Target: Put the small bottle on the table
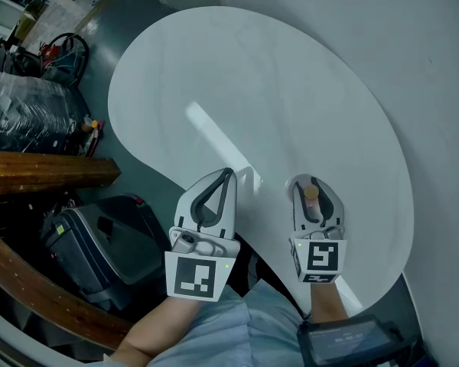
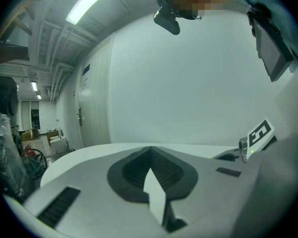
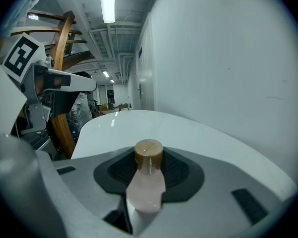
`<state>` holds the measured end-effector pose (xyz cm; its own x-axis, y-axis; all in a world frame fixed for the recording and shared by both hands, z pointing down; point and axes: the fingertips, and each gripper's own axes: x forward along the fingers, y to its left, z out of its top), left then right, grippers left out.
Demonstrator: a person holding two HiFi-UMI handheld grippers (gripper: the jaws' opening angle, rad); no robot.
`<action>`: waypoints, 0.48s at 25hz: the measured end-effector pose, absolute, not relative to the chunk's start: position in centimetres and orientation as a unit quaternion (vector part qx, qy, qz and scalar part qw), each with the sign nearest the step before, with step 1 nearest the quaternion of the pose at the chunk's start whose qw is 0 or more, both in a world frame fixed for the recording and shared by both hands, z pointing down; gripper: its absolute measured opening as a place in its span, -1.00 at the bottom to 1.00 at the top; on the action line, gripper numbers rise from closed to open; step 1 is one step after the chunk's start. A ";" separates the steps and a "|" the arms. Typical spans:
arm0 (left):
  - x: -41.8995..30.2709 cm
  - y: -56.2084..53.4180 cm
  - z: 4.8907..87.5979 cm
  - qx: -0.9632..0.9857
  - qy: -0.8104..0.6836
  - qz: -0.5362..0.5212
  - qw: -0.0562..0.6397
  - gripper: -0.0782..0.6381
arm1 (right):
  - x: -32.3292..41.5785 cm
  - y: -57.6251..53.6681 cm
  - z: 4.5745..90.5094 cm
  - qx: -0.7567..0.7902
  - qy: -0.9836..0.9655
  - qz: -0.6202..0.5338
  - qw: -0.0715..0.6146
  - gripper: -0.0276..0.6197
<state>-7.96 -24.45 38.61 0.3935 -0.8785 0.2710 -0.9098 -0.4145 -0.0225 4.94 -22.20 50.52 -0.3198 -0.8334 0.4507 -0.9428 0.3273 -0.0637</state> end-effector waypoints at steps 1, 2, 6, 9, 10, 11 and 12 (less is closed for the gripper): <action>-8.0 -24.4 38.6 0.832 -0.538 0.121 0.064 -0.78 | 4.8 -22.1 50.6 0.557 -0.797 0.159 0.172 -0.52; -8.1 -24.4 38.5 0.832 -0.538 0.120 0.063 -0.78 | 4.8 -21.9 50.6 0.558 -0.797 0.158 0.173 -0.52; -8.2 -24.1 38.2 0.831 -0.540 0.116 0.060 -0.78 | 4.5 -21.6 50.8 0.557 -0.797 0.148 0.180 -0.52; -8.3 -23.9 37.8 0.831 -0.542 0.112 0.059 -0.78 | 4.5 -21.7 50.7 0.559 -0.795 0.147 0.184 -0.52; -8.3 -23.8 37.6 0.831 -0.542 0.111 0.058 -0.78 | 4.5 -21.8 50.7 0.559 -0.795 0.146 0.185 -0.52; -8.4 -23.7 37.5 0.831 -0.543 0.110 0.058 -0.78 | 4.5 -21.8 50.7 0.558 -0.795 0.146 0.186 -0.52; -8.5 -23.6 37.4 0.830 -0.544 0.109 0.056 -0.78 | 4.5 -21.8 50.7 0.557 -0.796 0.146 0.187 -0.52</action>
